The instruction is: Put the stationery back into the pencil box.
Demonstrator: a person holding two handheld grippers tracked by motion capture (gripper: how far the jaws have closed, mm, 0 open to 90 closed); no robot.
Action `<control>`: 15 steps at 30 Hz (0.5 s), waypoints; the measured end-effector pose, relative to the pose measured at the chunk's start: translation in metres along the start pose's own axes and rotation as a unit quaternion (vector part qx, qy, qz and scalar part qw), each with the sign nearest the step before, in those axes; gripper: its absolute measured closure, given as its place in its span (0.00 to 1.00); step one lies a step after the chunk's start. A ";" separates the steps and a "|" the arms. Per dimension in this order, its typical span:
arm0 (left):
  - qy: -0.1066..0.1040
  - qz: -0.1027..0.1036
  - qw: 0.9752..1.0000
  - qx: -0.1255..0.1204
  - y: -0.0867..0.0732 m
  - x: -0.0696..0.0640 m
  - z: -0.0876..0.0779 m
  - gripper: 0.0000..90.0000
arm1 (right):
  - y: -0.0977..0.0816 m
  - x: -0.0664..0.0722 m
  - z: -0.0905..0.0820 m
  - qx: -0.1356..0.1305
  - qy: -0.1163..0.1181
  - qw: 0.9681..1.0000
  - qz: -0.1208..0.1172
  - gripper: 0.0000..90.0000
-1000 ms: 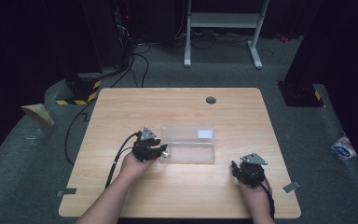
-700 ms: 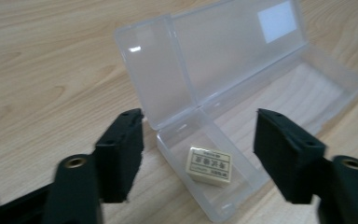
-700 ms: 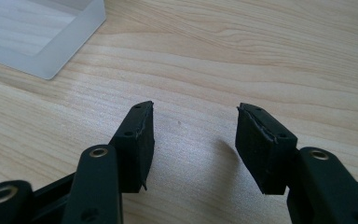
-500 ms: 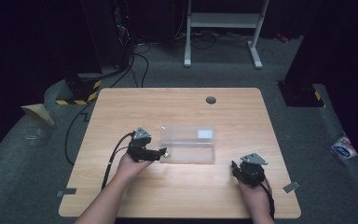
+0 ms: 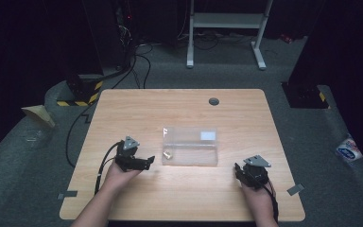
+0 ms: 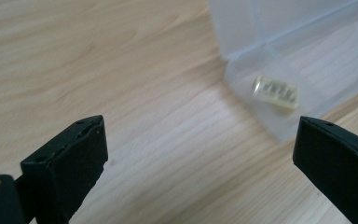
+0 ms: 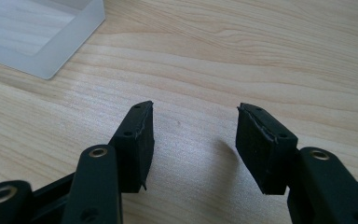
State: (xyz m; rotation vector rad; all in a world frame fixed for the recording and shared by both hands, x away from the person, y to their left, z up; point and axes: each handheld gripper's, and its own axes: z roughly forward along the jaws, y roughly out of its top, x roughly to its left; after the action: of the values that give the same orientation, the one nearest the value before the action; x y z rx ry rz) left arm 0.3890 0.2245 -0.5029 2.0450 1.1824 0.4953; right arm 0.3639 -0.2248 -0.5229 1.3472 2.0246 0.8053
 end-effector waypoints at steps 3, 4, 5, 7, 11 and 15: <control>0.008 -0.004 1.000 0.020 -0.017 0.009 -0.006 0.03 | 0.000 0.000 0.000 0.000 -0.001 1.000 -0.001 0.51; 0.012 -0.008 1.000 0.024 -0.025 0.012 -0.010 0.03 | 0.000 0.000 0.000 -0.001 -0.002 1.000 -0.001 0.51; 0.018 -0.011 0.999 0.030 -0.030 0.015 -0.013 0.03 | 0.000 0.001 0.000 0.000 -0.002 1.000 0.000 0.51; 0.039 -0.001 0.998 0.040 -0.039 0.015 -0.021 0.04 | 0.000 0.000 0.000 0.000 0.000 1.000 0.000 0.51; 0.037 -0.009 0.998 0.050 -0.062 0.016 -0.036 0.03 | 0.000 0.000 0.000 0.001 0.001 1.000 0.002 0.51; 0.043 -0.019 0.999 0.017 -0.079 0.015 -0.046 0.04 | 0.000 -0.002 0.001 0.003 0.007 1.000 0.010 0.49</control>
State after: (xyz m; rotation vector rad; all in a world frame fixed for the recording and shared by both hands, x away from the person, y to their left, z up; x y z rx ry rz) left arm 0.3205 0.2811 -0.5306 2.0424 1.2861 0.5522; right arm 0.3651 -0.2266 -0.5228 1.3712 2.0289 0.8209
